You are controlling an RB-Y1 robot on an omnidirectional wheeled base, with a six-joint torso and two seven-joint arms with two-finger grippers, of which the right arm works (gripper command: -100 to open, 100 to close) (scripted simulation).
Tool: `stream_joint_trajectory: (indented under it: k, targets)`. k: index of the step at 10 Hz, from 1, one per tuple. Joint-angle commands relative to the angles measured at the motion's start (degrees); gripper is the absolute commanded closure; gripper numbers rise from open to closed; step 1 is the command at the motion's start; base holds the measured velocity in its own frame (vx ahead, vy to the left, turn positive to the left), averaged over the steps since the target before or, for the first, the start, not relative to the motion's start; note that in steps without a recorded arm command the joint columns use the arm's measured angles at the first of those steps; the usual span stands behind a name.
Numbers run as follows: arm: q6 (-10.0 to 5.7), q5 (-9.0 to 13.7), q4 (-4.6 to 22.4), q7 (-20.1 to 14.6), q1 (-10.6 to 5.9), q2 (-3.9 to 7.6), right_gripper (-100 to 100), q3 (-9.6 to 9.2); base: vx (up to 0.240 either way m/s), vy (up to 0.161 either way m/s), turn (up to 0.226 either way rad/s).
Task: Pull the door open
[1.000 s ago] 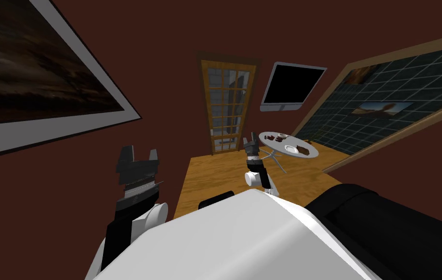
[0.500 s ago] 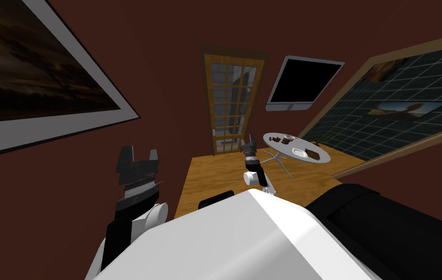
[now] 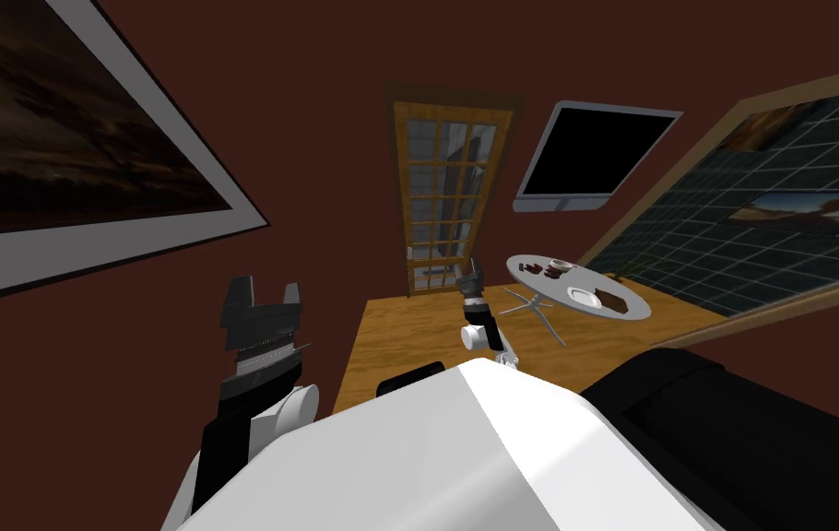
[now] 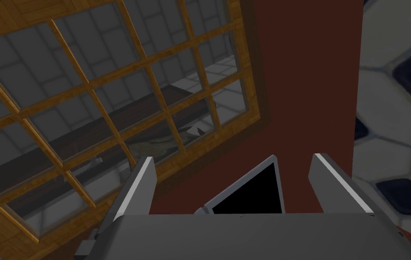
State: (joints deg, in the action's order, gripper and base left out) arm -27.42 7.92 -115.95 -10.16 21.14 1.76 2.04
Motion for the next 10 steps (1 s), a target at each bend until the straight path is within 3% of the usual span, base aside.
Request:
stream_joint_trajectory:
  k: [1,10]
  targets:
    - [-0.68,0.78,2.09,-1.69,-0.69,0.35,-100,0.05,0.099,-0.001,0.064]
    - [-4.66,5.54,15.21,-11.48,-5.18,2.22,-100,0.55,0.099,-0.005,0.08]
